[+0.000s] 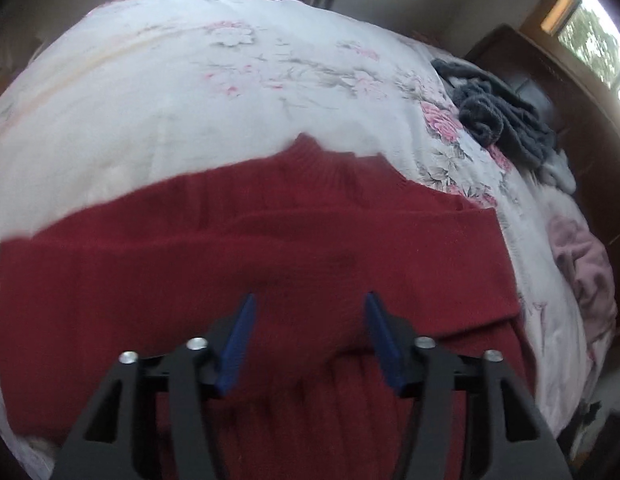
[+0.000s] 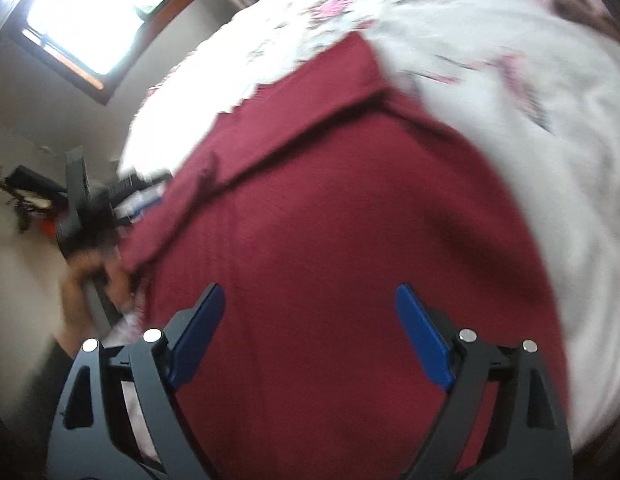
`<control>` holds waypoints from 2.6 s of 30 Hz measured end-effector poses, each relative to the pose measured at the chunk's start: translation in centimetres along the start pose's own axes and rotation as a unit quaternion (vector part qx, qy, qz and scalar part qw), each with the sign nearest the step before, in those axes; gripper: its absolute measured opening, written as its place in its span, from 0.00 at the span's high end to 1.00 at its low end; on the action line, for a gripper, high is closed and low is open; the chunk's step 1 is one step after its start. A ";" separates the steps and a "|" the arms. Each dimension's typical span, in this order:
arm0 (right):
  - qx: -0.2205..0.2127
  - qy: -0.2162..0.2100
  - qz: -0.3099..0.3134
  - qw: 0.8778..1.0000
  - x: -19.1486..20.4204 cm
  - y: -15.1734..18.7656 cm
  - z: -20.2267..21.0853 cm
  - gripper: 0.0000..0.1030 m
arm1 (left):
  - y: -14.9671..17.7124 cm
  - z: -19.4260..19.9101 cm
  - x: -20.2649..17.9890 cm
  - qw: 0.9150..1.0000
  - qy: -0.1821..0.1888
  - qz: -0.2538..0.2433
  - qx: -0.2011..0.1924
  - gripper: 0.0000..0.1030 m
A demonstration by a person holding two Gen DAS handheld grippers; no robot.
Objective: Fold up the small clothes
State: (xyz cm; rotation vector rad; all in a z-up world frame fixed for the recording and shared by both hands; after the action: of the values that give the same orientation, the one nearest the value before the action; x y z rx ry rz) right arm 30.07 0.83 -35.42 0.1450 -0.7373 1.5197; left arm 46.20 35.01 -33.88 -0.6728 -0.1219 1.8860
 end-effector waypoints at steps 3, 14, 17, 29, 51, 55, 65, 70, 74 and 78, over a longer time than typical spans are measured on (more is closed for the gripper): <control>0.037 -0.080 -0.013 0.996 1.6 -4.3 -2.7 0.26 | 4.6 2.7 2.9 0.998 0.027 0.053 0.004 0.34; 0.201 -0.144 -0.069 0.966 8.9 -14.0 -20.0 0.46 | 18.0 7.8 9.0 0.988 0.058 0.140 0.027 0.29; 0.223 -0.130 -0.075 0.963 9.4 -14.3 -22.0 0.46 | 18.6 7.5 9.5 0.988 0.065 0.139 0.029 0.29; 0.204 -0.131 -0.042 0.969 13.0 -18.0 -20.8 0.95 | 18.3 6.8 9.1 0.988 0.063 0.133 0.044 0.23; 0.034 -0.074 -0.062 0.995 -1.3 -25.0 -5.6 0.95 | 15.3 6.8 7.1 0.989 0.028 0.127 0.063 0.24; 0.049 -0.061 -0.078 0.994 -4.9 -23.5 -7.8 0.95 | 13.3 7.8 7.5 0.991 0.027 0.126 0.044 0.24; 0.071 -0.065 -0.068 0.993 -9.5 -22.1 -11.9 0.94 | 5.4 6.4 8.1 0.996 0.009 0.088 0.018 0.24; 0.005 -0.054 -0.036 0.998 -9.8 -24.0 -9.0 0.88 | -1.4 4.0 9.4 0.991 0.069 0.115 0.003 0.24; 0.024 -0.106 -0.007 0.994 -8.2 -24.7 -9.2 0.88 | -6.1 0.6 10.0 0.986 0.107 0.128 0.007 0.23; 0.080 -0.101 0.005 0.992 -8.1 -24.3 -13.0 0.89 | -8.1 -5.0 11.3 0.986 0.059 0.142 0.059 0.25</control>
State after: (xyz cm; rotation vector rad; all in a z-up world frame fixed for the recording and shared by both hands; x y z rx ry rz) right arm 58.19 -1.37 -41.17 0.4215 -0.7758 1.5878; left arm 52.40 47.21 -39.36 -0.7484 0.1682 2.0996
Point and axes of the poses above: each gripper's, at about its wrist camera, not at the fingertips, and z roughly against the way its jaws point, x to its left, y to its underside, the point moved 1 cm from there along -z, roughly the way its jaws point, and after that the axes turned 2 degrees about z, right-handed, at the moved point
